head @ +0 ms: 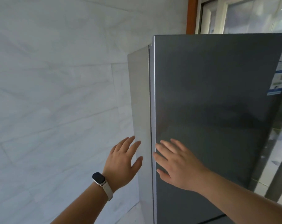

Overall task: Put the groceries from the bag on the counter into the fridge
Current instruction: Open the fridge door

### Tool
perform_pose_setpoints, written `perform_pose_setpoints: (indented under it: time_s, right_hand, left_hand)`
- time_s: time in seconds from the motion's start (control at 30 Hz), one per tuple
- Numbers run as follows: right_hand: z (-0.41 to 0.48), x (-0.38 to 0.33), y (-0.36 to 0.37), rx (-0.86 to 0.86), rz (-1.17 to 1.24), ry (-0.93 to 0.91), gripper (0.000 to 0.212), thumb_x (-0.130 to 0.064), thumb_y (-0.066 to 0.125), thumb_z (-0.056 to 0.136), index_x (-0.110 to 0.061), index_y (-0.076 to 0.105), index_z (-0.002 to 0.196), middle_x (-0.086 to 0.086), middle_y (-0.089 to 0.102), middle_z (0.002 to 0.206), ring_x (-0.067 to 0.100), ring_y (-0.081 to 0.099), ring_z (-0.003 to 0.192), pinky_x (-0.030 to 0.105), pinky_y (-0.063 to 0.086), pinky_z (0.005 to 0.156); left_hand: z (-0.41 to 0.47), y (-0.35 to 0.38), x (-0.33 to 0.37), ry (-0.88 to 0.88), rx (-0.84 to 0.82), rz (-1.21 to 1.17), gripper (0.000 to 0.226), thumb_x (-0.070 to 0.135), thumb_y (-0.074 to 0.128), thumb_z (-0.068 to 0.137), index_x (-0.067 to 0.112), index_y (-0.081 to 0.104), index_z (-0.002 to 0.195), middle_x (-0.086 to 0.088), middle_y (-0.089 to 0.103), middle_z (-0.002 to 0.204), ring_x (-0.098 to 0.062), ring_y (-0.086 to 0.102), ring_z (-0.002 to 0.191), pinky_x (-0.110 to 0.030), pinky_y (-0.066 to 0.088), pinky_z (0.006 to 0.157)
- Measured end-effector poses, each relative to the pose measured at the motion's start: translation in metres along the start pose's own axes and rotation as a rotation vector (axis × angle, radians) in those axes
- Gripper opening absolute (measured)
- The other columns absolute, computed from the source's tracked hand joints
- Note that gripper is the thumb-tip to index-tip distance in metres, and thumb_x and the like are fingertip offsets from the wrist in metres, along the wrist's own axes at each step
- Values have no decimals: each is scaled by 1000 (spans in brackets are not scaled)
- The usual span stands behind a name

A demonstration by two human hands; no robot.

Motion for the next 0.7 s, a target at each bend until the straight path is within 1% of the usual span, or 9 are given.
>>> perform_pose_setpoints:
  time_s: [0.1,0.2,0.27,0.33,0.43,0.5,0.6,0.7]
  right_hand:
    - [13,5,-2,31,-33,-67,44,-44,54,89,-17,63,122,11,59,134,30,54,125,51,41,106]
    - [27,9,-9,45,-76,-122,44,-42,56,90,-15,62,124,12,59,135,31,52,128,51,37,109]
    - [35,10,-12,40,-123,-134,44,-41,53,91,-14,62,125,12,58,136,31,50,130,51,34,111]
    - [42,11,-14,34,-163,-137,44,-40,52,91,-14,62,125,13,57,136,31,48,131,52,31,113]
    - [54,12,-17,26,-214,-114,43,-35,48,92,-12,60,124,15,55,137,33,45,132,54,27,114]
    - [63,14,-19,19,-261,-82,43,-33,44,92,-10,60,125,17,55,138,33,44,133,53,24,116]
    - [70,19,-20,-11,-329,-33,42,-34,43,95,-10,60,124,18,54,139,33,43,135,54,18,117]
    - [77,20,-19,-40,-388,6,40,-36,44,96,-10,63,121,17,57,136,31,45,134,55,7,118]
  left_hand:
    - [28,1,-2,-40,32,-89,60,56,34,93,26,45,143,0,44,152,-25,45,136,-42,39,108]
    - [54,8,-1,-32,57,-197,59,52,41,93,25,42,146,2,40,153,-22,42,138,-36,35,110]
    - [67,15,-1,-9,62,-262,57,46,46,95,25,39,147,2,38,155,-21,38,140,-34,31,112]
    - [77,22,0,13,62,-334,56,36,51,96,24,37,149,0,34,157,-22,35,142,-37,31,116]
    - [91,35,-3,42,69,-420,63,32,47,91,22,31,152,-1,31,158,-23,33,144,-44,35,115]
    - [100,44,-8,62,89,-446,65,34,43,92,22,26,153,0,27,160,-20,31,145,-43,35,115]
    - [110,55,-10,100,96,-488,65,42,37,96,26,11,154,4,17,163,-17,24,148,-36,29,119]
    - [123,62,-16,168,133,-514,66,51,33,99,30,1,152,8,5,164,-12,15,149,-31,24,119]
Point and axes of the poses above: each hand's wrist, its own z-axis towards the middle knuckle, its own y-axis out of the palm, x = y × z, the point moved 4 cm from there along z, towards the middle knuckle
